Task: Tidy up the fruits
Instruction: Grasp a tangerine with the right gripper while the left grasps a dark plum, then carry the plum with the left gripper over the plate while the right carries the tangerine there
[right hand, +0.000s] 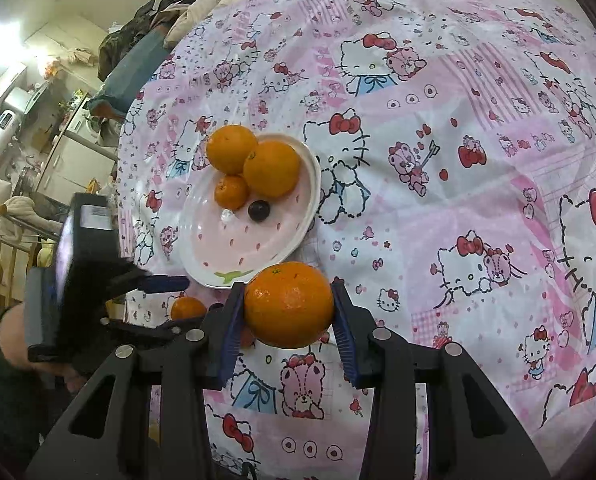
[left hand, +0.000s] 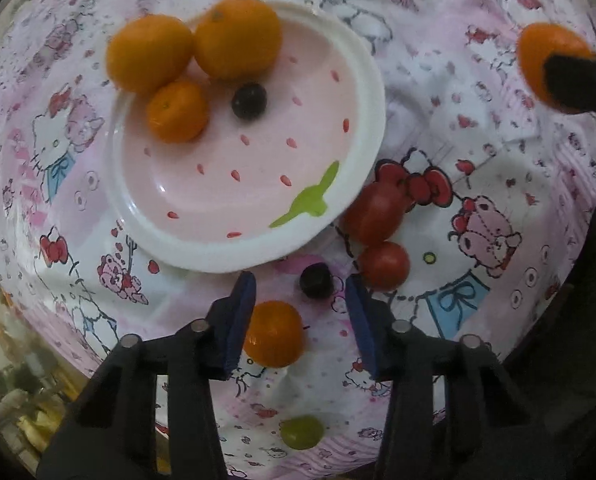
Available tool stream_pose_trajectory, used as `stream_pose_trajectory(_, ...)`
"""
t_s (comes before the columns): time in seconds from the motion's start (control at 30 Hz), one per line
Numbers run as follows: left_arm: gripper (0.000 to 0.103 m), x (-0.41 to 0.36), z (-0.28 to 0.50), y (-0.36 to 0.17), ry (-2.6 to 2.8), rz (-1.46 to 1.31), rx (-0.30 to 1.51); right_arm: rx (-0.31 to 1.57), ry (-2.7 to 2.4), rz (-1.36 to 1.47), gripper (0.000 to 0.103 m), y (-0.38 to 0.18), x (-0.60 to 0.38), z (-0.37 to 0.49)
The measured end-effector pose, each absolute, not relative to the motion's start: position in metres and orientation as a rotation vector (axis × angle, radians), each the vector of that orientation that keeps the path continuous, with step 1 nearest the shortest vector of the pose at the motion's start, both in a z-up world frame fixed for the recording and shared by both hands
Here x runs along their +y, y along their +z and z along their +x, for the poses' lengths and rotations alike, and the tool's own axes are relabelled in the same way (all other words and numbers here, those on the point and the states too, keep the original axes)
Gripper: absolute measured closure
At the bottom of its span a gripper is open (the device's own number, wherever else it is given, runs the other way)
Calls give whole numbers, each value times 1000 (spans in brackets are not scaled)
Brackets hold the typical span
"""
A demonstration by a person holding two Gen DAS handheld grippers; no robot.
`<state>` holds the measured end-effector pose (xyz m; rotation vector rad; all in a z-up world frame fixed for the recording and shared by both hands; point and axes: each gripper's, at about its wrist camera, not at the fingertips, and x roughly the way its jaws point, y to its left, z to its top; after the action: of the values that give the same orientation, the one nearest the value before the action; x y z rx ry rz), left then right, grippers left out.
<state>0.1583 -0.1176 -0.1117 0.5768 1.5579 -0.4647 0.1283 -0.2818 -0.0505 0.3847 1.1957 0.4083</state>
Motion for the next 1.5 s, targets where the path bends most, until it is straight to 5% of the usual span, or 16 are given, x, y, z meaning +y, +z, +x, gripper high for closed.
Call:
stream_pose_trajectory(0.3, 68, -132, 164, -143, -421, 650, 1631, 1185, 421, 400, 60, -47, -282, 130)
stream_pose_trajectory(0.47, 87, -137, 166, -153, -442, 648, 1644, 1180, 425, 411, 60, -46, -282, 131)
stream_pose_trajectory(1.03, 87, -143, 134, -100, -412, 488, 1536, 1206, 403, 396, 60, -53, -282, 135)
stream_pose_trajectory(1.5, 87, -65, 128, -49, -258, 233, 1415, 1194, 390, 372, 60, -51, -274, 134)
